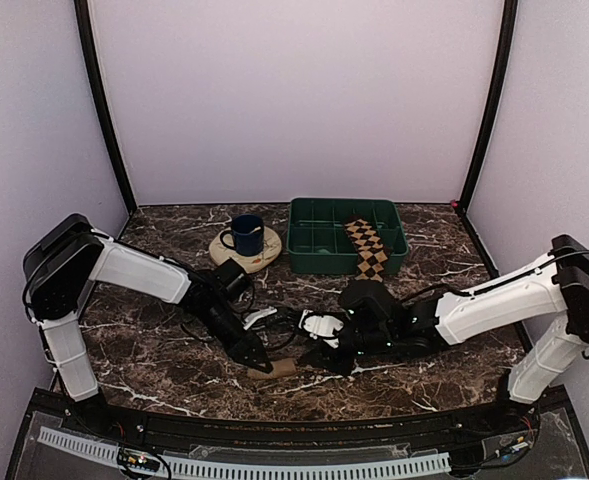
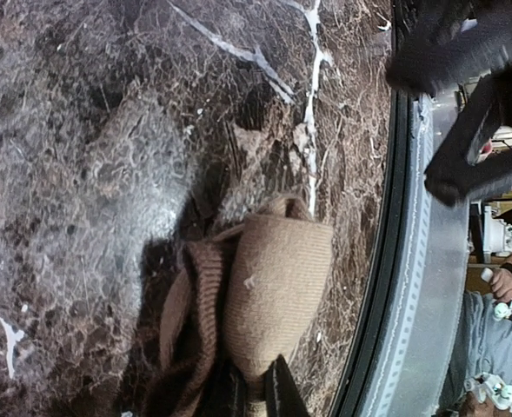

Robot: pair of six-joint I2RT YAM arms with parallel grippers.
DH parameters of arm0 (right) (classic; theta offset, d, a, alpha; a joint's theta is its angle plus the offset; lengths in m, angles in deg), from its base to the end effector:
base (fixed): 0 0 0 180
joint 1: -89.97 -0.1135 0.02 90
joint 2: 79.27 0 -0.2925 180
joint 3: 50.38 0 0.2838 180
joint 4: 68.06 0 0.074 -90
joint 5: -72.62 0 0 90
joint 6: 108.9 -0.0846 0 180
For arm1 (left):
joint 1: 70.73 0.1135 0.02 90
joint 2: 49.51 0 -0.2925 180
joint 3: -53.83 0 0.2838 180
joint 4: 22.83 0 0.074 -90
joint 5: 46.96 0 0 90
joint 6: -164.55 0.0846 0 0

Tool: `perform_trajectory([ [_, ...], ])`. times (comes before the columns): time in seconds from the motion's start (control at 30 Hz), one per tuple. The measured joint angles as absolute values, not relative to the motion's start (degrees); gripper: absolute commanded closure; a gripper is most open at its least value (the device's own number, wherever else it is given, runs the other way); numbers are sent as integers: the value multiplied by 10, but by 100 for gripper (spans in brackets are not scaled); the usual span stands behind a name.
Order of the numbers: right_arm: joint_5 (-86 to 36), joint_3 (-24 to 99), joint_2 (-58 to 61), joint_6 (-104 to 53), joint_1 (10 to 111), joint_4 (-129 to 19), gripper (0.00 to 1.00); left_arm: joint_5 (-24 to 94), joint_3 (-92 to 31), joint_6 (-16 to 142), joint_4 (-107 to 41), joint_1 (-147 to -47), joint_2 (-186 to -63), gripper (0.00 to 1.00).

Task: Roll the socks
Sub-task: Roll the sock at the center of the board.

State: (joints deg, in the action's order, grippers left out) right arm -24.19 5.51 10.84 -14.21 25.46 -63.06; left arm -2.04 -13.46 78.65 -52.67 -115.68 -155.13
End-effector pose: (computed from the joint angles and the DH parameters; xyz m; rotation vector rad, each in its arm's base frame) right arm 0.1535 0.3452 0.1465 -1.3846 1.8906 0.6752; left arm 0.2203 -0.3046 0.0950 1.3620 2.4470 -1.2736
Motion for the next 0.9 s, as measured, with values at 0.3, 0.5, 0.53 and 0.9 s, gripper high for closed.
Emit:
perform_trajectory([
  [0.3,-149,103,155,-75,168,-615,63,-73,-146,805,-562,-1136,-1576,100],
  [0.5,-135,137,203,-63,148,-593,63,-90,-157,816,-582,-1132,-1590,100],
  [0.53,-134,141,209,-61,146,-589,63,-92,-157,818,-584,-1132,-1591,100],
  [0.9,-101,175,248,12,139,-575,60,-114,-165,828,-604,-1127,-1606,100],
])
